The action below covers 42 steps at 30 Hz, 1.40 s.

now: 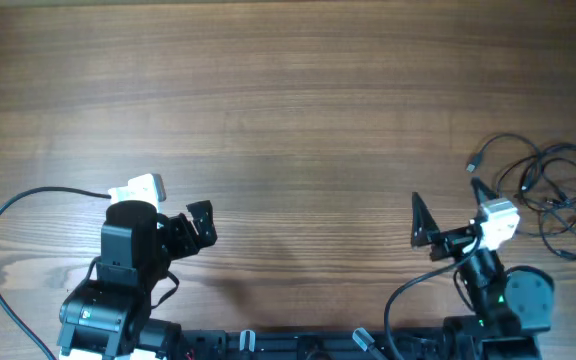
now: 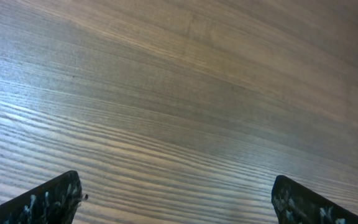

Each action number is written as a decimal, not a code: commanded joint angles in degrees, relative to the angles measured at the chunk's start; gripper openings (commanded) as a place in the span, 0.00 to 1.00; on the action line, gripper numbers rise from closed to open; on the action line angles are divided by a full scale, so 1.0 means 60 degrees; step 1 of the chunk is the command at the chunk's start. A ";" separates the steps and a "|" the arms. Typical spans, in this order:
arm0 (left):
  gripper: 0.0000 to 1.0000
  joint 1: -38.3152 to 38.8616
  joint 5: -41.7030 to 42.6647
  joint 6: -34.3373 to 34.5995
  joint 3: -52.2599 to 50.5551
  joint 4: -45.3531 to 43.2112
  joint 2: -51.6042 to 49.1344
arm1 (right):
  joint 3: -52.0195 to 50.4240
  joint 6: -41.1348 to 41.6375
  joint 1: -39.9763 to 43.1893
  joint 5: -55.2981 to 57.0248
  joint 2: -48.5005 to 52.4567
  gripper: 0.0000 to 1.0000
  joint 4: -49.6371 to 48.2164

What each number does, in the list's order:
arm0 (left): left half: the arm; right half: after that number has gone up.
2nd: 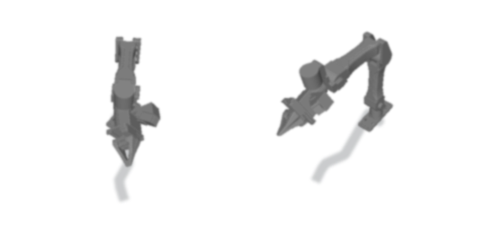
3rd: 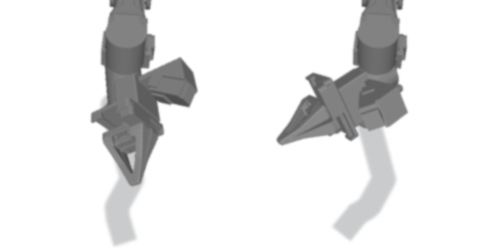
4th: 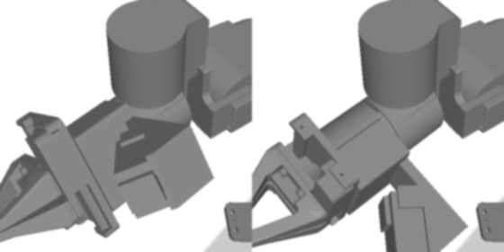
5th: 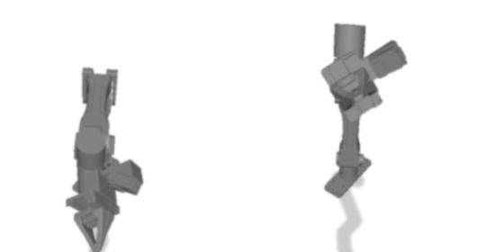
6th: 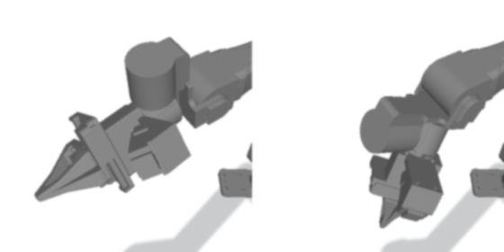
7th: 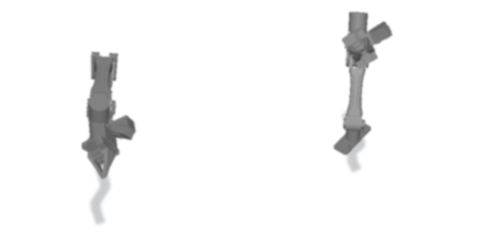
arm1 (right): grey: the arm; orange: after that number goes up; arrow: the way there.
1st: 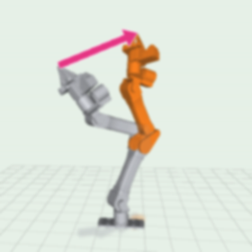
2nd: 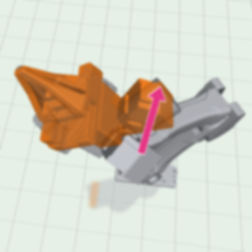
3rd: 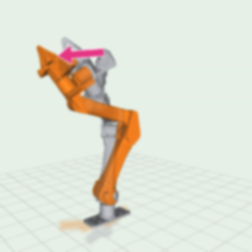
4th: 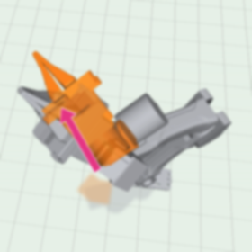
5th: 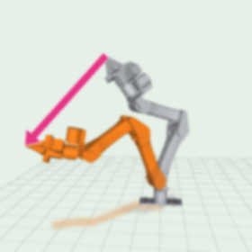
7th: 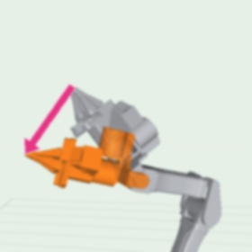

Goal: Untangle cables

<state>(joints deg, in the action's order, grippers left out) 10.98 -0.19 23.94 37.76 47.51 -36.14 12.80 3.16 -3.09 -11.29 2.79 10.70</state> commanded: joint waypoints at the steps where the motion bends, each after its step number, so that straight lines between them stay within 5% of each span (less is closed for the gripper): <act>1: 1.00 0.0025 -0.0127 0.0087 -0.0044 -0.0018 0.0025 | -0.0929 -0.0022 -0.0066 0.0153 -0.0433 1.00 -0.1705; 5: 1.00 0.0025 -0.0127 0.0087 -0.0044 -0.0018 0.0022 | -0.1989 -0.0033 -0.0186 0.0255 -0.0433 1.00 -0.4572; 8: 1.00 0.0025 -0.0127 0.0087 -0.0044 -0.0018 0.0025 | -0.2084 -0.0047 -0.0382 0.0943 -0.0441 1.00 -0.5009; 17: 1.00 0.0025 -0.0127 0.0087 -0.0044 -0.0018 0.0025 | -0.2084 -0.0725 -0.0386 0.1064 -0.0437 1.00 -0.1832; 42: 1.00 0.0025 -0.0127 0.0087 -0.0044 -0.0018 0.0022 | -0.2084 -0.0754 -0.0382 0.1133 -0.0430 1.00 -0.1807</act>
<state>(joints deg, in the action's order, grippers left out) 10.98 -0.19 23.94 37.76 47.53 -36.14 0.34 -0.58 -5.13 -5.48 0.84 0.03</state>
